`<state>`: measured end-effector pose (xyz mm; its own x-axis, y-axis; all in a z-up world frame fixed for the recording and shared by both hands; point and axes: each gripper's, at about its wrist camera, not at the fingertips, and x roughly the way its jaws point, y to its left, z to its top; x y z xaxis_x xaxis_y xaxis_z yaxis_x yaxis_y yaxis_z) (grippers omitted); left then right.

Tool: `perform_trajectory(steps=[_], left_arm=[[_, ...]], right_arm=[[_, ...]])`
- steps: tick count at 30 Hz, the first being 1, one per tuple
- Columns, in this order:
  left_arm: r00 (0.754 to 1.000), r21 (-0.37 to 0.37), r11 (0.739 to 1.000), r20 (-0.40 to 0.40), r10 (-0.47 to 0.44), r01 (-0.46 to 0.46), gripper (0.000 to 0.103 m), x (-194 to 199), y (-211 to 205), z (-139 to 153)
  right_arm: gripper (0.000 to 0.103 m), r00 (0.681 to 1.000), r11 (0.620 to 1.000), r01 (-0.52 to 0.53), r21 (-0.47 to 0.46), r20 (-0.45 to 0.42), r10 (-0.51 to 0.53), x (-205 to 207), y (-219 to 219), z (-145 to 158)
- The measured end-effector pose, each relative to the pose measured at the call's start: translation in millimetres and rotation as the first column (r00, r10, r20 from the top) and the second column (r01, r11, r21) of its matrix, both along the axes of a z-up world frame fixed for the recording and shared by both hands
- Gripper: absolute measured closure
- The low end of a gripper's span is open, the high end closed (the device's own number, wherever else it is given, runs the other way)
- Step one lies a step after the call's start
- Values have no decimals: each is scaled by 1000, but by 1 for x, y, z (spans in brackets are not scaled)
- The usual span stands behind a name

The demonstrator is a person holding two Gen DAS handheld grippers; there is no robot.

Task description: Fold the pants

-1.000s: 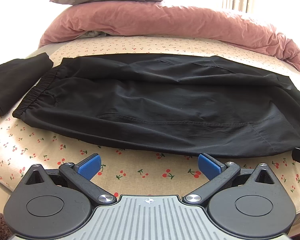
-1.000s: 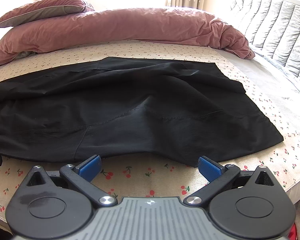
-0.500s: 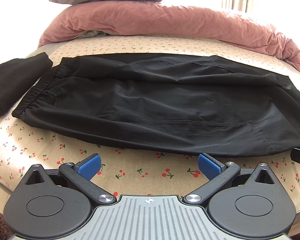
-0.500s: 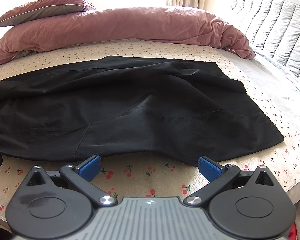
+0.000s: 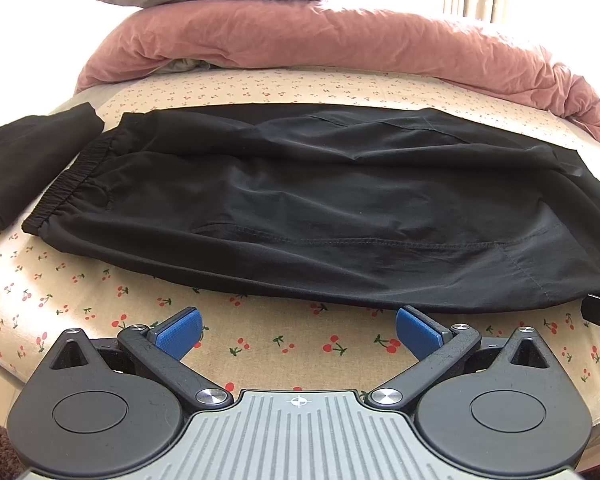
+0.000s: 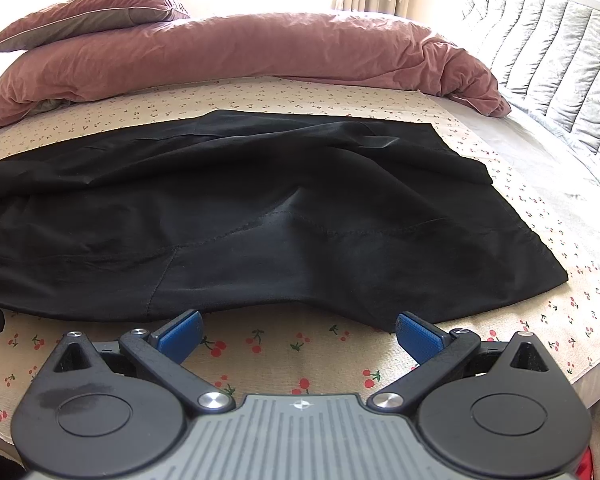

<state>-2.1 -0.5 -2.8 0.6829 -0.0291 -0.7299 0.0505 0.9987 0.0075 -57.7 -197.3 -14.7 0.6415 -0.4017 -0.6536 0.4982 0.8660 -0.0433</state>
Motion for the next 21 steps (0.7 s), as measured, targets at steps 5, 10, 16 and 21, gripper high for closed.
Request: perform_trajectory(steps=[5, 10, 16, 21], left_arm=[[1000, -2, 1000, 0, 2, -2, 0, 0, 0, 0], [1000, -2, 1000, -1, 2, -2, 0, 0, 1, 1], [1000, -4, 1000, 0, 5, -5, 0, 1, 1, 2], [1000, -4, 1000, 0, 4, -4, 0, 1, 2, 2]], right_arm=[[0, 1000, 1000, 1, -1, -4, -1, 1, -1, 1], [0, 1000, 1000, 1, -3, -5, -1, 1, -1, 1], [0, 1000, 1000, 2, -6, -6, -2, 1, -1, 2], [0, 1000, 1000, 3, -8, -8, -3, 1, 0, 2]])
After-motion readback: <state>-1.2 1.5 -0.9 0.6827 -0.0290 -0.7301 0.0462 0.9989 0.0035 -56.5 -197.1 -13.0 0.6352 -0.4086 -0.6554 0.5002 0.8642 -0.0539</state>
